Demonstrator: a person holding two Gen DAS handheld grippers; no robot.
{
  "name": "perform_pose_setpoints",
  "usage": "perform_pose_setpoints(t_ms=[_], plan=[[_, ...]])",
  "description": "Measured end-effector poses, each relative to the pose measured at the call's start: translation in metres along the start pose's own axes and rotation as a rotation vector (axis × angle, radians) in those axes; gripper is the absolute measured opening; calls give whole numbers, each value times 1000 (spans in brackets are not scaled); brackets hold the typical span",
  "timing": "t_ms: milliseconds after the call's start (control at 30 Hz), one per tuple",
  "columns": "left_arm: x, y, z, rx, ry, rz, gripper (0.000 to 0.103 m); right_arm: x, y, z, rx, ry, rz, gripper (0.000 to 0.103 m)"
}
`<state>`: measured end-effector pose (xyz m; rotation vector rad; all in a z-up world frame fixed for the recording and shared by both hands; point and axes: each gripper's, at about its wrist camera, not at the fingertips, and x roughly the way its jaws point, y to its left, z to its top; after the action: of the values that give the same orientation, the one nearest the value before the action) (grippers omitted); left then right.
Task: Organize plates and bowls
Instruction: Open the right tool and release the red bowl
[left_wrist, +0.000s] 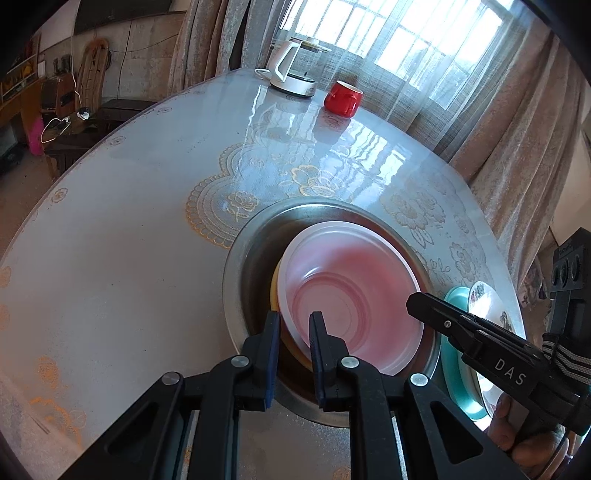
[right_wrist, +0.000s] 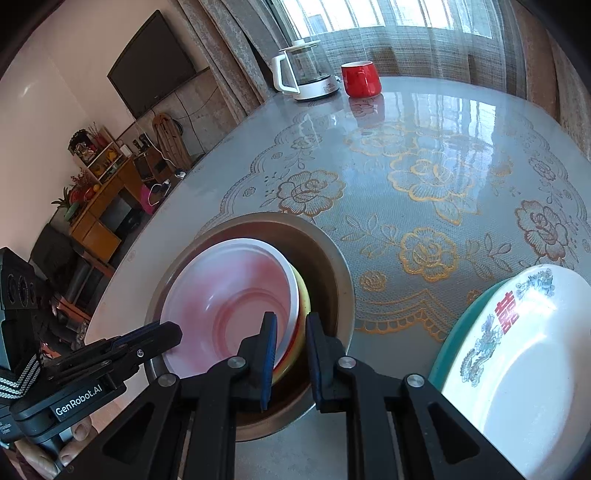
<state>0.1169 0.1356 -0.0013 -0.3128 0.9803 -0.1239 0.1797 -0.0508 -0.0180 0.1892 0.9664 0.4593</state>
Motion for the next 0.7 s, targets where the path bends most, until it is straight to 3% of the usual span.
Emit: perform_pose_setpoints(t_ms=[300, 433, 700], plan=[[-10, -5, -5, 57, -77, 75, 17, -6, 2, -7, -18, -38, -19, 16], [-14, -7, -8, 88, -126, 148, 22, -7, 0, -9, -3, -43, 5, 16], [-18, -2, -11, 62, -122, 139, 22, -10, -3, -15, 20, -48, 32, 17]])
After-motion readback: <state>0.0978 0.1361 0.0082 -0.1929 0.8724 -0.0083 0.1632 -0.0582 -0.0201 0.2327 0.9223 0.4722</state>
